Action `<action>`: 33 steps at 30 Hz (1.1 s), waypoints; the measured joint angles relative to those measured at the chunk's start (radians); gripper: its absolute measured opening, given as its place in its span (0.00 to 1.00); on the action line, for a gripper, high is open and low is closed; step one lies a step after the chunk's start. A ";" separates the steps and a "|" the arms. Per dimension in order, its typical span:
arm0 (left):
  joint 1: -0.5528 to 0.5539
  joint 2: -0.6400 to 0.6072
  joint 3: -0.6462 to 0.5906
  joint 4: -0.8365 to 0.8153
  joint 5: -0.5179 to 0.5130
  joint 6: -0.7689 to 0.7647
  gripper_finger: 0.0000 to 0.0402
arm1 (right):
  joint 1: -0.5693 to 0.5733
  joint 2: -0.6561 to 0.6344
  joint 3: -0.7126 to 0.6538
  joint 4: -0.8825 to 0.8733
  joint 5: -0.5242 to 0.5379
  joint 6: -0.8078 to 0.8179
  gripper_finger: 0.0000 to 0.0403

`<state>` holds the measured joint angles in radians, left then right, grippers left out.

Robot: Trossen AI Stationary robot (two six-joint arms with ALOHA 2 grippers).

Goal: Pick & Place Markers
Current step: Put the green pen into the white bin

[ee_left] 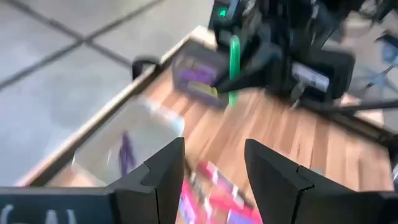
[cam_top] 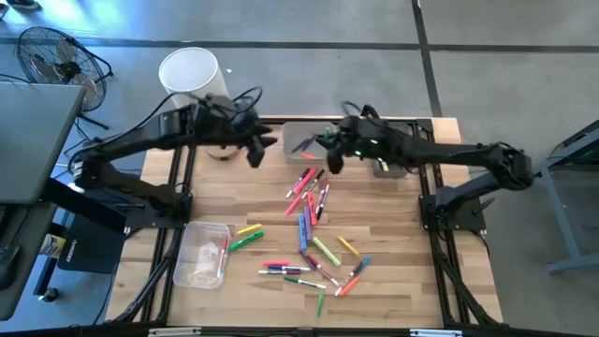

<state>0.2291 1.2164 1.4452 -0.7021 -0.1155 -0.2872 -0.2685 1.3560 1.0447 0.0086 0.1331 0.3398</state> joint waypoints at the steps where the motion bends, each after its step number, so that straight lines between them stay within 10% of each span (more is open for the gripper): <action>1: -0.001 -0.021 -0.040 0.005 -0.008 -0.016 0.41 | -0.012 0.041 0.054 -0.062 0.000 -0.003 0.08; 14: -0.022 -0.133 -0.451 0.132 0.085 -0.140 0.41 | -0.207 0.570 0.582 -0.693 -0.098 -0.026 0.08; 33: -0.020 -0.133 -0.475 0.114 0.088 -0.077 0.41 | -0.236 0.727 0.639 -0.760 -0.115 -0.097 0.19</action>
<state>0.2089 1.0836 0.9699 -0.5876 -0.0277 -0.3637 -0.5049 2.0827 1.6840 -0.7509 0.0181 0.2432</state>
